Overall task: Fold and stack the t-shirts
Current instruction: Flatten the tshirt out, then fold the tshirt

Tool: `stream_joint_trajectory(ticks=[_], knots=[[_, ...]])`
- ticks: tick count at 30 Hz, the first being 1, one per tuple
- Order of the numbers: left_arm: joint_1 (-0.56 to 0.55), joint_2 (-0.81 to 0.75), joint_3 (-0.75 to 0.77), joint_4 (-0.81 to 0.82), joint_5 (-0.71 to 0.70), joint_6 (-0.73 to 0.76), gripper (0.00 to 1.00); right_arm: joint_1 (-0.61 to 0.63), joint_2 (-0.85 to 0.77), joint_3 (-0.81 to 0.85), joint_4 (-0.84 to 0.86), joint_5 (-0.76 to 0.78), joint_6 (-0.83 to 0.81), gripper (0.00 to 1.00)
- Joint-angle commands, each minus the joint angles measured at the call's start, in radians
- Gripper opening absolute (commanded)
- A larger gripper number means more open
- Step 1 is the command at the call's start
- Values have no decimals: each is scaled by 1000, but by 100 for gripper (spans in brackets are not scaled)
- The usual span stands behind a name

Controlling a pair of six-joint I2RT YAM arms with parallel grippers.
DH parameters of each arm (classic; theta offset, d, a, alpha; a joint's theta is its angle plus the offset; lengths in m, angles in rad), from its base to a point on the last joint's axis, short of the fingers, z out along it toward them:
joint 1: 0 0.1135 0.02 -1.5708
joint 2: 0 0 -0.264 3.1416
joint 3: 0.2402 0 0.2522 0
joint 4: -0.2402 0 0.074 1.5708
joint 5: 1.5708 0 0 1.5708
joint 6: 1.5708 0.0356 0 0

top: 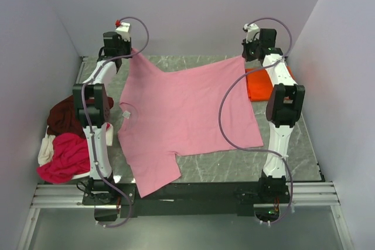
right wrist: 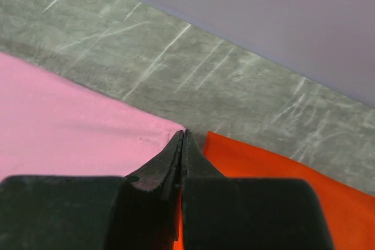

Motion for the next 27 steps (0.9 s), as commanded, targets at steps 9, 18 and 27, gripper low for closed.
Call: stream_joint_trajectory(ticks=[9, 18, 27], knots=[[32, -249, -270, 139, 185, -45, 0, -18, -104, -123, 72, -84, 1, 0], [26, -412, -451, 130, 206, -55, 1, -42, -99, -163, 105, -118, 20, 0], [-16, -547, -581, 99, 170, -55, 1, -73, -125, -227, 147, -139, 23, 0]])
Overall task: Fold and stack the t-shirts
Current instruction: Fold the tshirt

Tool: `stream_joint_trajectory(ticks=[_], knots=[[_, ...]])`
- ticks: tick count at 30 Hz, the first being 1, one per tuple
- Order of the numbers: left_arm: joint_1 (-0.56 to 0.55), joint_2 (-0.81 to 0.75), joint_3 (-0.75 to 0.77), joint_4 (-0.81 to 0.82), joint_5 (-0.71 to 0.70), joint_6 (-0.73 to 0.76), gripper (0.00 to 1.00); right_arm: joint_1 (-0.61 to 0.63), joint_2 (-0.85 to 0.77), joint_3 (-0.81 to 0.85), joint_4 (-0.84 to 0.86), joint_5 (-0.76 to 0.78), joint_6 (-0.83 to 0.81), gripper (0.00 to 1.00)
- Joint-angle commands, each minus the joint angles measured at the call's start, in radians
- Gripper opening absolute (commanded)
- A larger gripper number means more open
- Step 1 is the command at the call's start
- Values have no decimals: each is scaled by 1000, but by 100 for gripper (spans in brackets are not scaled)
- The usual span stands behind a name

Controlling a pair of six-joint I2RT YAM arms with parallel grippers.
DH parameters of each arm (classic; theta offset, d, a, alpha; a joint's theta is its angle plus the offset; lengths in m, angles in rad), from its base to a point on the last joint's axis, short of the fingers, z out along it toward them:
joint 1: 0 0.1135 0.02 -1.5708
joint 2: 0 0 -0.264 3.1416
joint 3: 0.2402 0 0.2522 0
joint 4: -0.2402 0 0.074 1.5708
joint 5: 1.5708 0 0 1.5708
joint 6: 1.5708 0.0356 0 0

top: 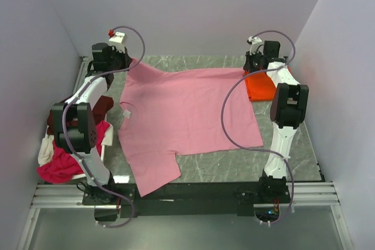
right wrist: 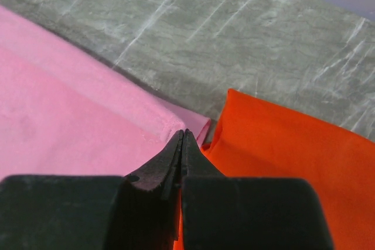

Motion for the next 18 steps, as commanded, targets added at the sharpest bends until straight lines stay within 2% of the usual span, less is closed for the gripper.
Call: stream_joint_trajectory(ticks=[1, 10, 18], knots=[[-26, -91, -45, 10, -19, -14, 0, -12, -94, -16, 64, -26, 2, 0], [-32, -226, -167, -8, -65, 0, 1, -21, -111, -59, 90, -31, -12, 0], [-32, -294, -203, -30, -102, 12, 0, -29, -117, -64, 98, -25, -5, 0]])
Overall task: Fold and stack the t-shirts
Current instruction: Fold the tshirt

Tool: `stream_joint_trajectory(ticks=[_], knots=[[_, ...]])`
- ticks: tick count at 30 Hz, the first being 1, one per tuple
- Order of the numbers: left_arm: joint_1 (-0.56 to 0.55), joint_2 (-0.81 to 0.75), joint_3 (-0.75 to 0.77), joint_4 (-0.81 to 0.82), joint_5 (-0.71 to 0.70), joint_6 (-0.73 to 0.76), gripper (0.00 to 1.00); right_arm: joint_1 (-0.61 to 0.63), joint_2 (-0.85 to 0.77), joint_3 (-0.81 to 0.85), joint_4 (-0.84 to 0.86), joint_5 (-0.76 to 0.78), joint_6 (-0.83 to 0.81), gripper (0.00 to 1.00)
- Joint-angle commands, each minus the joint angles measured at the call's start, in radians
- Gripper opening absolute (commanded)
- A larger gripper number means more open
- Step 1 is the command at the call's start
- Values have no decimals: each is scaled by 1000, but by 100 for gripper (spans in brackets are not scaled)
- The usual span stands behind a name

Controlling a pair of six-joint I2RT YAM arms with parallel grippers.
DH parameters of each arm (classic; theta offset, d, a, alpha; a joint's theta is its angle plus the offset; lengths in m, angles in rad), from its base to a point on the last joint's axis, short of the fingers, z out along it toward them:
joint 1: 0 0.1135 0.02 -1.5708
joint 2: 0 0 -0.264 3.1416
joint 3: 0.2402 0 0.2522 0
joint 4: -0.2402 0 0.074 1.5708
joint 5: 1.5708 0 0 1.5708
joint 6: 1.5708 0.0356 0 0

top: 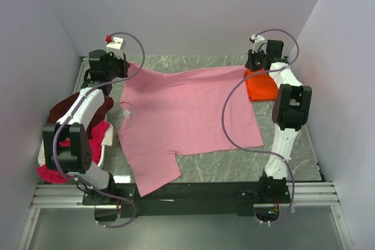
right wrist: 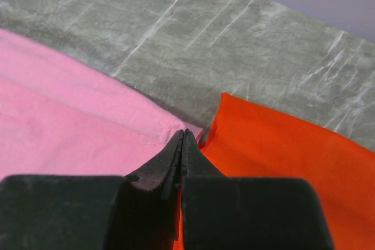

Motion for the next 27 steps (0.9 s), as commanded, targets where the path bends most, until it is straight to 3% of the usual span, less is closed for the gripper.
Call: stream_joint_trajectory(ticks=[1, 27], knots=[[0, -69, -26, 8, -26, 5, 0, -12, -67, -10, 46, -7, -5, 0], [0, -190, -163, -30, -32, -20, 0, -21, -142, -116, 32, 11, -68, 0]])
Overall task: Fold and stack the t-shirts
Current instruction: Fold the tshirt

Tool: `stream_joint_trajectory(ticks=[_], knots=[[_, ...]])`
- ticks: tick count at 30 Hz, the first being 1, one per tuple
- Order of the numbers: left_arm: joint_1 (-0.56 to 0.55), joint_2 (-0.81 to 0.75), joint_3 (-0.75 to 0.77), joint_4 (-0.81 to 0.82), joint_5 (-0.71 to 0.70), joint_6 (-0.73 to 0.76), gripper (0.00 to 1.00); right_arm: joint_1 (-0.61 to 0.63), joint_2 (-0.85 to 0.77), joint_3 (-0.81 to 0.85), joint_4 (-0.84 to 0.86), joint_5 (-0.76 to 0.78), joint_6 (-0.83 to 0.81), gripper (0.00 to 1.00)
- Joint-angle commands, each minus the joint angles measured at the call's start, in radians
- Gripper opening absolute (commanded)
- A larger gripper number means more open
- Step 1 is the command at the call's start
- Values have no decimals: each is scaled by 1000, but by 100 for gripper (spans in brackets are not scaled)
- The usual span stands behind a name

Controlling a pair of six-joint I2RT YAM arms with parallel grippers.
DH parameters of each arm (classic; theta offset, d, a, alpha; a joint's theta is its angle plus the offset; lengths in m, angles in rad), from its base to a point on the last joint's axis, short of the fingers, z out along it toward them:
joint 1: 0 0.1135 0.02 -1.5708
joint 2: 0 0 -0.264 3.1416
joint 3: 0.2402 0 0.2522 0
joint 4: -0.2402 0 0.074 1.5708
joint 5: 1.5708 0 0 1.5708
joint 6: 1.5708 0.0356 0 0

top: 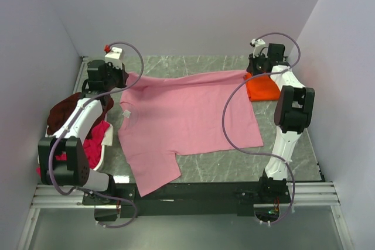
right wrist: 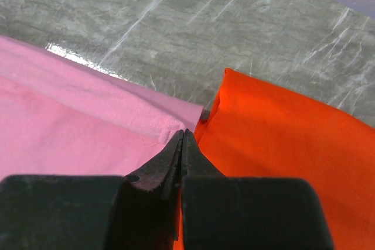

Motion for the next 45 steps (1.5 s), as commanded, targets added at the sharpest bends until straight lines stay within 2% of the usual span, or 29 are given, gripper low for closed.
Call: stream_joint_trajectory(ticks=[1, 17, 19, 21, 22, 24, 26, 27, 31, 34, 38, 41, 44, 45], knots=[[-1, -67, -22, 7, -4, -21, 0, -11, -80, -19, 22, 5, -23, 0], [-38, -130, -122, -69, -38, -90, 1, -14, -159, -148, 13, 13, -75, 0], [-38, -122, -125, -96, -36, -96, 1, -14, -175, -165, 2, 16, -87, 4], [-41, -119, -128, -124, -13, -105, 3, -15, -190, -177, -1, 37, -88, 16], [-44, -121, -129, -138, -10, -107, 6, -17, -213, -197, 10, 45, -89, 22], [-47, -140, -149, -164, 24, -113, 21, -26, -242, -246, 33, 66, -89, 32], [-52, -159, -152, -215, 91, -117, 41, -29, -288, -276, 49, 75, -95, 42], [-54, -168, -145, -243, 102, -117, 51, -29, -302, -288, 48, 82, -101, 43], [-55, -266, -141, -291, 145, -101, 54, -29, -388, -366, 42, 34, -133, 45], [-55, -285, -145, -282, 148, -85, 60, -28, -413, -371, -79, -82, -188, 47], [-55, -161, -53, -325, 142, -59, 59, -17, -431, -358, -199, -211, -236, 48], [-72, 9, 54, -391, 180, -45, 56, 6, -460, -383, -228, -250, -234, 48], [-133, 158, 149, -434, 115, 5, 56, 31, -485, -398, -256, -265, -236, 49], [-147, 222, 173, -441, 54, 7, 56, 35, -491, -403, -260, -268, -237, 49]])
